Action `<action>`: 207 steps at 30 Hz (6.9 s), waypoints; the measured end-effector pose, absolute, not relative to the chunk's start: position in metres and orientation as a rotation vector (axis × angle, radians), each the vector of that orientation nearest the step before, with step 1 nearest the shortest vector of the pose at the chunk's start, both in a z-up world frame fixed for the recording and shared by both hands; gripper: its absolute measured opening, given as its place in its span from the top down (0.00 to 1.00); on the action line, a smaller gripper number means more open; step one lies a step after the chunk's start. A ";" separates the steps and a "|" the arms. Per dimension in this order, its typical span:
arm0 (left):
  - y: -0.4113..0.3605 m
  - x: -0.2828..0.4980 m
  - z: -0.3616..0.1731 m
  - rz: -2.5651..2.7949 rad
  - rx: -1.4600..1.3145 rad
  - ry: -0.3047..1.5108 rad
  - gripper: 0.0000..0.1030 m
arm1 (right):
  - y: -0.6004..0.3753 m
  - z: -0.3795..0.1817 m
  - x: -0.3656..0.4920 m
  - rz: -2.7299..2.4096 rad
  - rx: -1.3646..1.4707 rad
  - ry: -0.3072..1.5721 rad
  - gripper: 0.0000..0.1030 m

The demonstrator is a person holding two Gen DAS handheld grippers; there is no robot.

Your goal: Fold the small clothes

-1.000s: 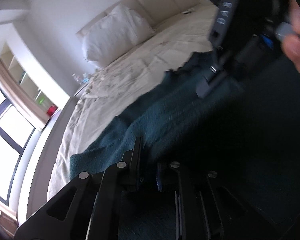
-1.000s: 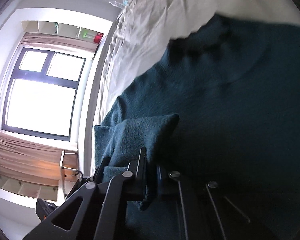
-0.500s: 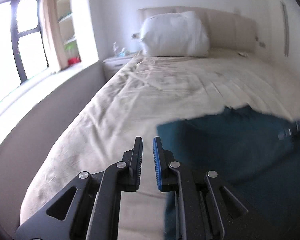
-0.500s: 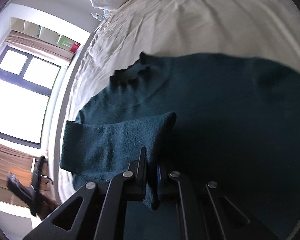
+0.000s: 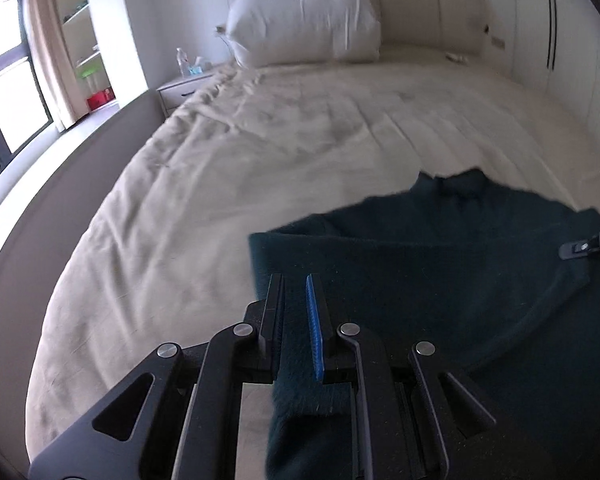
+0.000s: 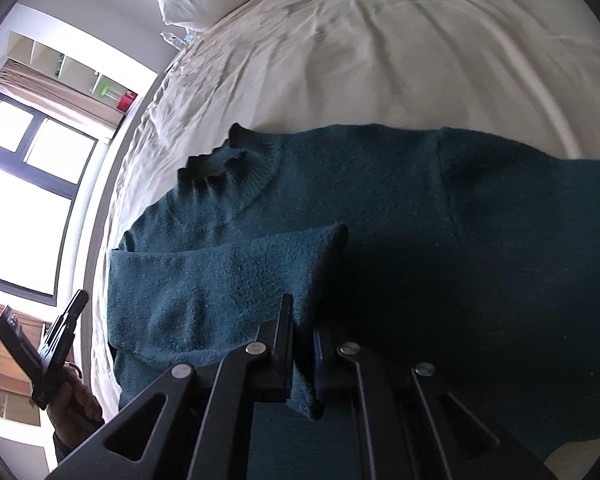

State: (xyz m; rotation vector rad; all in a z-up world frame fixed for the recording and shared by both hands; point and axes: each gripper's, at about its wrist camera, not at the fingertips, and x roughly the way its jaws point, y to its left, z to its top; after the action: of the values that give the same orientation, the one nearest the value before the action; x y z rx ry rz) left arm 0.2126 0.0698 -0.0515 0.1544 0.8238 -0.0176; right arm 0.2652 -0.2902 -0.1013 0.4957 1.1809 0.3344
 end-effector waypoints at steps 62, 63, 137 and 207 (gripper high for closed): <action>-0.116 0.205 -0.067 -0.305 0.083 0.833 0.86 | -0.646 -0.134 0.012 -0.275 1.308 0.523 0.45; -0.120 0.203 -0.064 -0.334 0.052 0.841 0.82 | -0.648 -0.136 0.017 -0.280 1.319 0.514 0.46; 0.079 0.260 -0.087 -0.436 -0.670 1.161 0.93 | -0.434 -0.081 0.118 0.109 0.794 0.728 0.41; 0.144 0.168 -0.096 -0.296 -0.603 1.085 0.90 | -0.442 -0.111 0.144 0.510 1.028 0.962 0.28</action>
State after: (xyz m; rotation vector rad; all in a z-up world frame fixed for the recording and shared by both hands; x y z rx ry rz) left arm 0.1678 0.1442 -0.0965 -0.6032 1.0849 -0.2957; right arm 0.1443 -0.4423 -0.1110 1.0281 0.9619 0.5103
